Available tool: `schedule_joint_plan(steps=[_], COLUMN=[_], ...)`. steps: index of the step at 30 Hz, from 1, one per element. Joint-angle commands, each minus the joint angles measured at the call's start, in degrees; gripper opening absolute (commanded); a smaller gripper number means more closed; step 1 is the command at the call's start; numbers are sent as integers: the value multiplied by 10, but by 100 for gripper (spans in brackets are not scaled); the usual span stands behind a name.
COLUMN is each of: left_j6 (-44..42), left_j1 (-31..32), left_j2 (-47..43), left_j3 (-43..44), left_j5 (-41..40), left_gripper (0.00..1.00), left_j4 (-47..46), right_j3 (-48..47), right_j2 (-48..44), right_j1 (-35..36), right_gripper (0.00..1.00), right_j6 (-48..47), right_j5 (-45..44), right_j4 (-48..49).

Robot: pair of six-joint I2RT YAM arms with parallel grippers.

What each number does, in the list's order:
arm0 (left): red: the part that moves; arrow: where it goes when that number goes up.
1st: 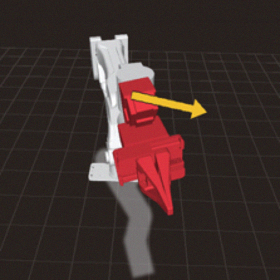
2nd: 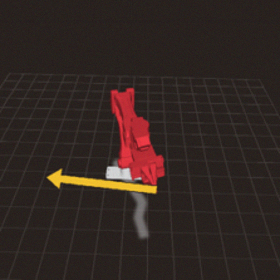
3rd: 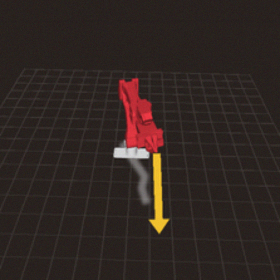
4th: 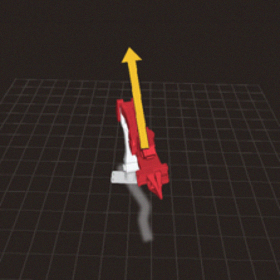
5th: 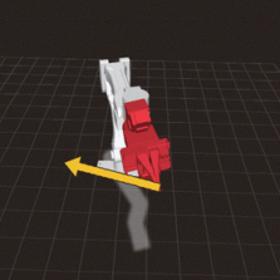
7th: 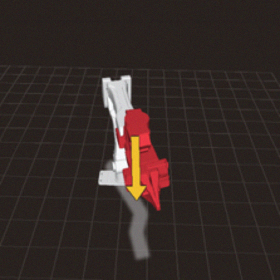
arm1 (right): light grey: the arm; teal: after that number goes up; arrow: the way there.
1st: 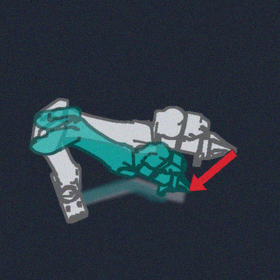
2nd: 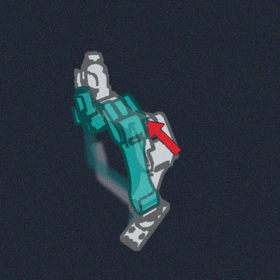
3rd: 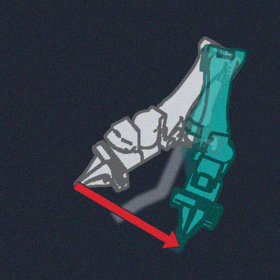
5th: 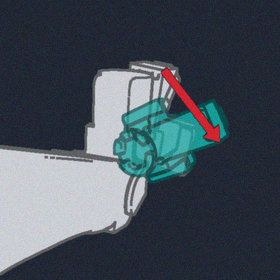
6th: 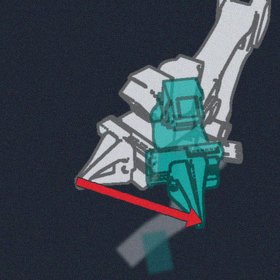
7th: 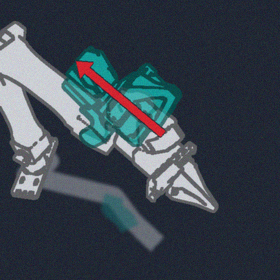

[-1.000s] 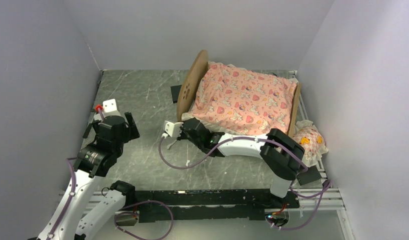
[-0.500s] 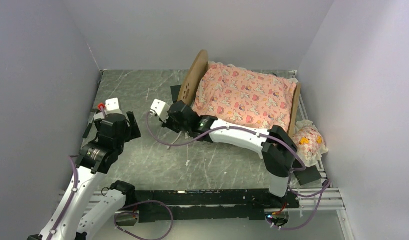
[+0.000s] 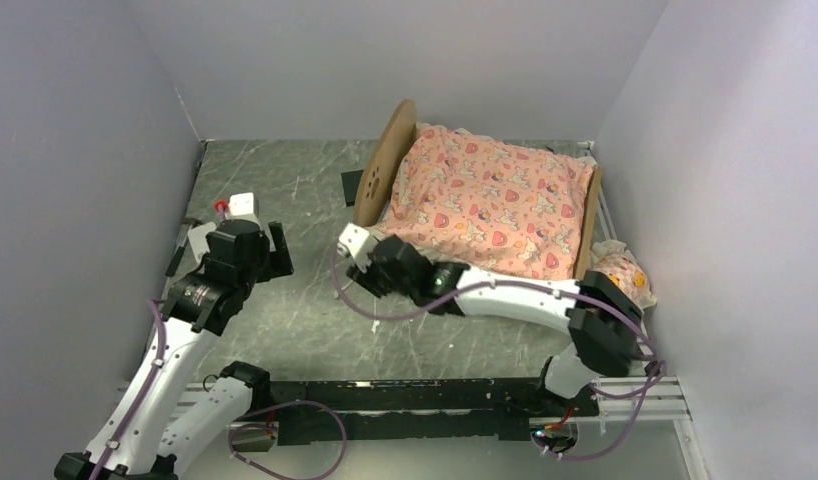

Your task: Set up the pet bed

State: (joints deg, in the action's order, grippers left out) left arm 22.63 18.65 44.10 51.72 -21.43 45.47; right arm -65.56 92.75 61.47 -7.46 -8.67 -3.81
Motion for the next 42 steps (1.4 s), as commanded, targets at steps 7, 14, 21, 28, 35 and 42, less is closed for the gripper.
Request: schedule_joint_plan(steps=[7,14,21,28,35,42], left_j6=[-29,-34,-33,-33,-25,37], left_j1=[-5,-9,-12,-16,-16,-16], left_j2=[28,42,40,42,48,85], left_j3=[-2,-4,-7,-7,-7,-10], left_j5=[145,158,154,161,194,296], left_gripper=[86,86,86,86,86,84], left_j4=[-64,-65,-64,-65,-76,-115], right_j3=[235,257,253,259,269,249], right_j2=[-90,-3,103,121,63,-104], right_j1=[57,80,92,86,76,50], right_gripper=[64,69,68,48,0,0], right_j6=[-115,-188,-300,-333,-291,-153], right_j5=[-291,-407,-502,-555,-515,-265], right_j4=[191,293,425,473,377,128])
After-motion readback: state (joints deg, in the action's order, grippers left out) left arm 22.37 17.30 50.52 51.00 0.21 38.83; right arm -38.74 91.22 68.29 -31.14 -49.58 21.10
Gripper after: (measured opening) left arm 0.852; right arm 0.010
